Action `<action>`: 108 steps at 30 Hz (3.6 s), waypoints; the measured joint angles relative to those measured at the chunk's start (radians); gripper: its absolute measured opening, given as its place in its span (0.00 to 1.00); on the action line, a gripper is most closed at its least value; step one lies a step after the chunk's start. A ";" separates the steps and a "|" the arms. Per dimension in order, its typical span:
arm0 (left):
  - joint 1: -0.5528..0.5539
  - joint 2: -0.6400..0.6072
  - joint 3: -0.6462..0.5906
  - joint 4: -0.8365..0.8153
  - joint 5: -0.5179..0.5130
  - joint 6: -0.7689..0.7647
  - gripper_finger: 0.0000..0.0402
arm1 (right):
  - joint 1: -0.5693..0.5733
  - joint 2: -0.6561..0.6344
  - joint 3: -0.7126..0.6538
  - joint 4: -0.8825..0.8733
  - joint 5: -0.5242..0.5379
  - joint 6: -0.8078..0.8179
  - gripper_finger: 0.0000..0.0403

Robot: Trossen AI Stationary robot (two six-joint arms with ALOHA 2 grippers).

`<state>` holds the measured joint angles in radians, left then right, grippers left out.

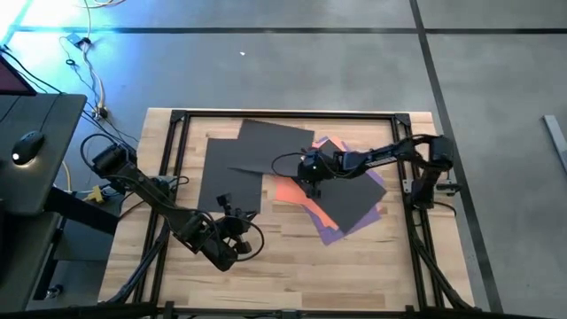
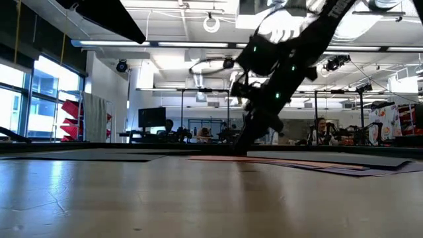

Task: Organize paper
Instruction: Stack the right black paper on top of the left black paper

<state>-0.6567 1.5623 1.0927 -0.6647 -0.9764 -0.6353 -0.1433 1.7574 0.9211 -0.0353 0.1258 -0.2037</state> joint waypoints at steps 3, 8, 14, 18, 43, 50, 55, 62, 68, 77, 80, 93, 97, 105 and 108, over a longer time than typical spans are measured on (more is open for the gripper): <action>0.000 0.000 0.000 -0.004 0.000 0.003 0.00 | 0.049 -0.065 0.018 -0.026 0.061 0.051 0.00; -0.005 -0.003 0.000 -0.032 0.000 0.019 0.00 | 0.127 -0.108 0.094 0.018 0.078 0.148 0.00; -0.039 -0.029 0.046 -0.038 -0.053 0.100 0.00 | 0.173 0.033 0.272 0.080 0.015 0.127 0.00; -0.065 -0.057 0.101 -0.041 -0.100 0.184 0.00 | 0.170 0.205 0.449 0.081 -0.037 0.118 0.00; -0.268 -0.169 0.225 -0.049 -0.320 0.351 0.00 | 0.172 0.806 1.416 -0.561 0.425 0.257 0.00; -0.282 -0.169 0.225 -0.048 -0.323 0.349 0.00 | 0.206 0.788 1.434 -0.980 0.652 0.427 0.00; -0.290 -0.169 0.225 -0.048 -0.323 0.350 0.00 | 0.220 0.786 1.434 -1.096 0.562 0.534 0.00; -0.289 -0.169 0.225 -0.048 -0.332 0.358 0.00 | 0.238 0.786 1.434 -0.754 0.354 0.430 0.00; -0.289 -0.169 0.225 -0.049 -0.341 0.359 0.00 | 0.229 0.786 1.434 -0.688 0.337 0.487 0.00; -0.288 -0.169 0.225 -0.049 -0.341 0.359 0.00 | 0.228 0.786 1.434 -0.776 0.257 0.608 0.00; -0.288 -0.169 0.224 -0.049 -0.341 0.359 0.00 | 0.231 0.788 1.434 -0.790 0.240 0.633 0.00; -0.288 -0.169 0.224 -0.049 -0.333 0.359 0.00 | 0.253 0.789 1.434 -0.948 0.408 0.756 0.00; -0.288 -0.169 0.224 -0.050 -0.324 0.359 0.00 | 0.253 0.790 1.421 -0.863 0.293 0.750 0.00; -0.288 -0.169 0.224 -0.050 -0.320 0.359 0.00 | 0.255 0.808 1.421 -0.560 0.186 0.651 0.00; -0.288 -0.169 0.224 -0.050 -0.320 0.359 0.00 | 0.244 0.811 1.420 -0.528 0.180 0.651 0.00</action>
<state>-0.9451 1.3930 1.3167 -0.7147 -1.2961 -0.2768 0.1007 2.5687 2.3413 -0.5632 0.3061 0.4473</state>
